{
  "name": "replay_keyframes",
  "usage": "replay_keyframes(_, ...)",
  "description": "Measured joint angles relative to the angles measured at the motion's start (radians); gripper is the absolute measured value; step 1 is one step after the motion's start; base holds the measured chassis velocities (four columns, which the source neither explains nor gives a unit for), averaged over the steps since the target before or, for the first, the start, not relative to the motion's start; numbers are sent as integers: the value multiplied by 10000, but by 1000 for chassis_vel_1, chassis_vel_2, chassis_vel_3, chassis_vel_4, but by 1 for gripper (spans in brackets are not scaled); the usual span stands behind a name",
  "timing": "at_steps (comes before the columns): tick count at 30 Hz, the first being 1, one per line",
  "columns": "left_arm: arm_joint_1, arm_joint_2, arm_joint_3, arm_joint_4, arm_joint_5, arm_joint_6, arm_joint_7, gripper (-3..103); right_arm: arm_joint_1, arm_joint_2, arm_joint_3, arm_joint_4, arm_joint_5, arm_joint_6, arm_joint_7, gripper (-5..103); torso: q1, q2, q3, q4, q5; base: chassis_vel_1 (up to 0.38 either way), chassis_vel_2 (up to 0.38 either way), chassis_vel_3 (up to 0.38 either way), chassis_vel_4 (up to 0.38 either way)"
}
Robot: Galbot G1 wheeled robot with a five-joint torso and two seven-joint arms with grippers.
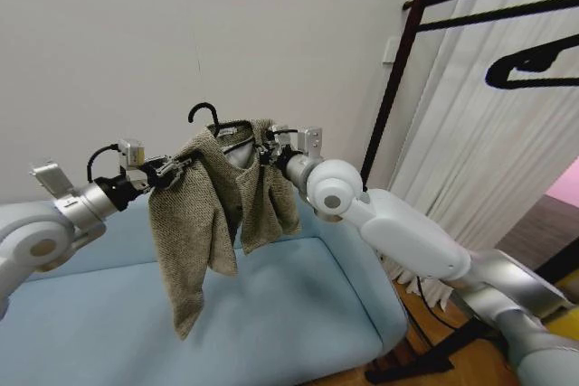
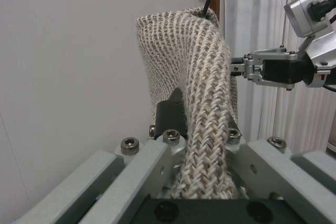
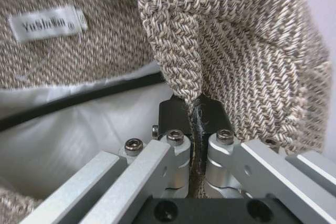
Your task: Pick up the clothes from the sofa and hang them on the clothes hanger.
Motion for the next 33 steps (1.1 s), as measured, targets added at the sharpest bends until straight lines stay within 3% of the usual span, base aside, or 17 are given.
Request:
replay_keyframes(8, 23, -88, 141, 60, 159, 7, 36, 5, 602, -139, 167, 409, -500, 23, -224, 1, 1, 0, 0, 0, 0, 0, 0, 0, 0)
replay_keyframes(22, -26, -173, 313, 91, 290, 93, 137, 5, 1687, 36, -84, 1255, -348, 31, -649, 1, 0, 0, -1, 2, -2, 0, 0, 0, 0)
replay_keyframes(33, -27, -233, 299, 42, 298, 128, 140, 5, 918, -757, -1166, 1915, -534, -18, -1042, 1, 0, 0, -1, 1, 0, 0, 0, 0, 0)
